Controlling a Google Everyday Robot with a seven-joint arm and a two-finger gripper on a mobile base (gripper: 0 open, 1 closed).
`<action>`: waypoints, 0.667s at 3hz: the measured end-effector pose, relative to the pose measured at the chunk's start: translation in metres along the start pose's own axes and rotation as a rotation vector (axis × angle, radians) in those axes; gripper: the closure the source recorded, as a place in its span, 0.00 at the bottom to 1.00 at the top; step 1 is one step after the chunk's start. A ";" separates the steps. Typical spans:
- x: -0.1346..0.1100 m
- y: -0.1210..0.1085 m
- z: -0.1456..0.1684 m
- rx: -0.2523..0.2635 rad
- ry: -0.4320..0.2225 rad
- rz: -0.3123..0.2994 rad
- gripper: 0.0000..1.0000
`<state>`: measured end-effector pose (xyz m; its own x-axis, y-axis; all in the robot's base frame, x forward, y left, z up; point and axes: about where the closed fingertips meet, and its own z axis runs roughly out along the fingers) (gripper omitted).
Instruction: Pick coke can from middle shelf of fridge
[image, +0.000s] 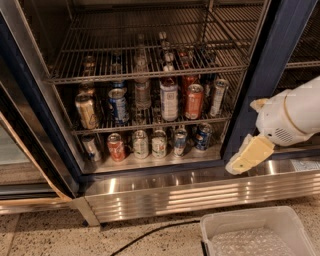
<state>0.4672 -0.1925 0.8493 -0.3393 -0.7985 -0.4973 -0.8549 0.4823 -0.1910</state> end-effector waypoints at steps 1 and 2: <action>0.005 0.005 0.030 0.053 -0.068 0.035 0.00; 0.008 -0.016 0.095 0.088 -0.130 0.070 0.00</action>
Offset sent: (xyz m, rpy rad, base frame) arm 0.0460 0.0142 -0.0929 0.1684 -0.1672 -0.1284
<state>0.5152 -0.1725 0.7684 -0.3382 -0.7112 -0.6163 -0.7915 0.5692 -0.2225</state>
